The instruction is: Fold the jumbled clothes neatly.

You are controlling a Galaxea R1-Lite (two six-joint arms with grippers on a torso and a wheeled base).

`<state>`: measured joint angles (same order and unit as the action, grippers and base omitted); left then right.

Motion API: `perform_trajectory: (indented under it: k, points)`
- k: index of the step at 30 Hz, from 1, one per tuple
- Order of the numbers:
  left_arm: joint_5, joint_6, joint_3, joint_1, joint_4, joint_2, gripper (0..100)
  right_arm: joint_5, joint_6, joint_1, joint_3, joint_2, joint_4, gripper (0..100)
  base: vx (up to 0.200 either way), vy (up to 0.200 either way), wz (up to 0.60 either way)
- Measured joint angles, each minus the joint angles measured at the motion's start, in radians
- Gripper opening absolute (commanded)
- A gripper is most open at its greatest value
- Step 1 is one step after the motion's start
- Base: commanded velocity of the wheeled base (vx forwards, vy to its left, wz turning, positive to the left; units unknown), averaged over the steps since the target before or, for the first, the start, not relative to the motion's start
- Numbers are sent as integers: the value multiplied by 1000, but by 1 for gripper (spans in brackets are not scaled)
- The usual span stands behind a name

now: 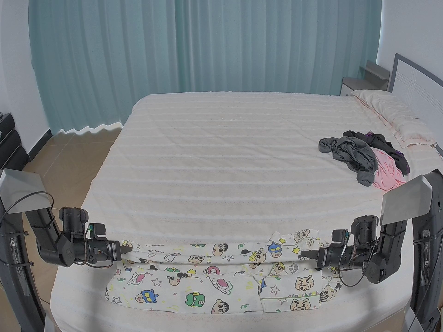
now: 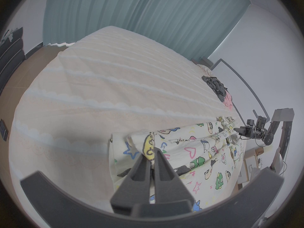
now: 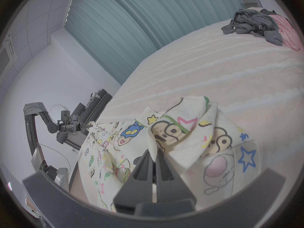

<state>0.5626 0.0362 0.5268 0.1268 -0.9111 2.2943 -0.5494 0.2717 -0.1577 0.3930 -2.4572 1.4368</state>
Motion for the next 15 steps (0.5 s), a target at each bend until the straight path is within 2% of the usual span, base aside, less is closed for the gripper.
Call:
perform_trajectory:
  k: [10,15]
  points:
    - [-1,-76,-30,1,1,32,0,6,-24,-2,-51,-20,26,0,0,0,0]
    - [-1,-104,-35,2,1,47,0,47,-24,-2,-53,-21,25,0,0,0,0]
